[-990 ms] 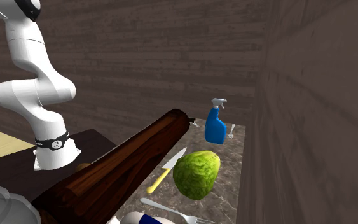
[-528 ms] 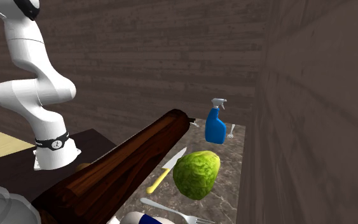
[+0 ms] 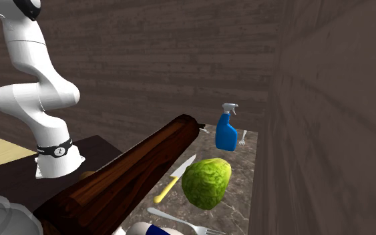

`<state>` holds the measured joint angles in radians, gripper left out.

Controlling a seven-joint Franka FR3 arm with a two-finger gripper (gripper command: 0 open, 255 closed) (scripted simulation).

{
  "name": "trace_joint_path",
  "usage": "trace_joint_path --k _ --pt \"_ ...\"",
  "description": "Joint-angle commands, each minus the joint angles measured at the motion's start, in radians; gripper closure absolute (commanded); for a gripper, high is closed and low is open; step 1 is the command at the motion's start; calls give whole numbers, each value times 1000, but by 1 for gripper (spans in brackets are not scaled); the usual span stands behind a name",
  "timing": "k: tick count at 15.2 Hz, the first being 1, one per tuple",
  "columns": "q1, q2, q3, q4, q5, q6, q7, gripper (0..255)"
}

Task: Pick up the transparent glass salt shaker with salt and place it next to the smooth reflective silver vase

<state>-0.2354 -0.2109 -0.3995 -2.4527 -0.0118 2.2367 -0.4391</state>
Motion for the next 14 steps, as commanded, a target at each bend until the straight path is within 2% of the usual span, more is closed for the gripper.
trace_joint_path --k 1,14 --pt "0 16 -6 -14 6 30 -10 255" --pt "17 157 -23 -73 90 217 -82 255"
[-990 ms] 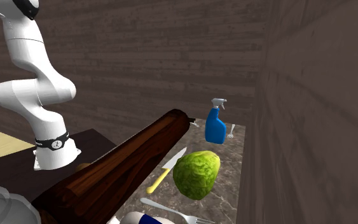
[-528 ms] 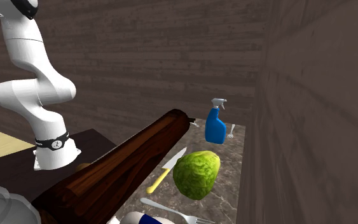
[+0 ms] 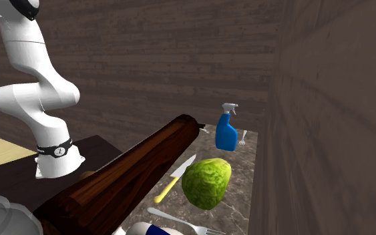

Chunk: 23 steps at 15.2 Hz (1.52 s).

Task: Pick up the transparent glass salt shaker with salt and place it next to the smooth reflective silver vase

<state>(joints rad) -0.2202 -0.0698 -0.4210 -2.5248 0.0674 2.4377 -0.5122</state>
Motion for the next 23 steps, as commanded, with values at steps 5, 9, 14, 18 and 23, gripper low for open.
trace_joint_path --k 5,9,14,18,23 --pt "1 16 -1 -1 11 16 -9 255" --pt "1 16 -1 -1 11 16 -9 0" --pt "-2 -14 -1 9 -11 -21 7 0" --pt "-13 -90 4 43 -57 -124 40 0" --pt "-13 -90 4 43 -57 -124 40 0"
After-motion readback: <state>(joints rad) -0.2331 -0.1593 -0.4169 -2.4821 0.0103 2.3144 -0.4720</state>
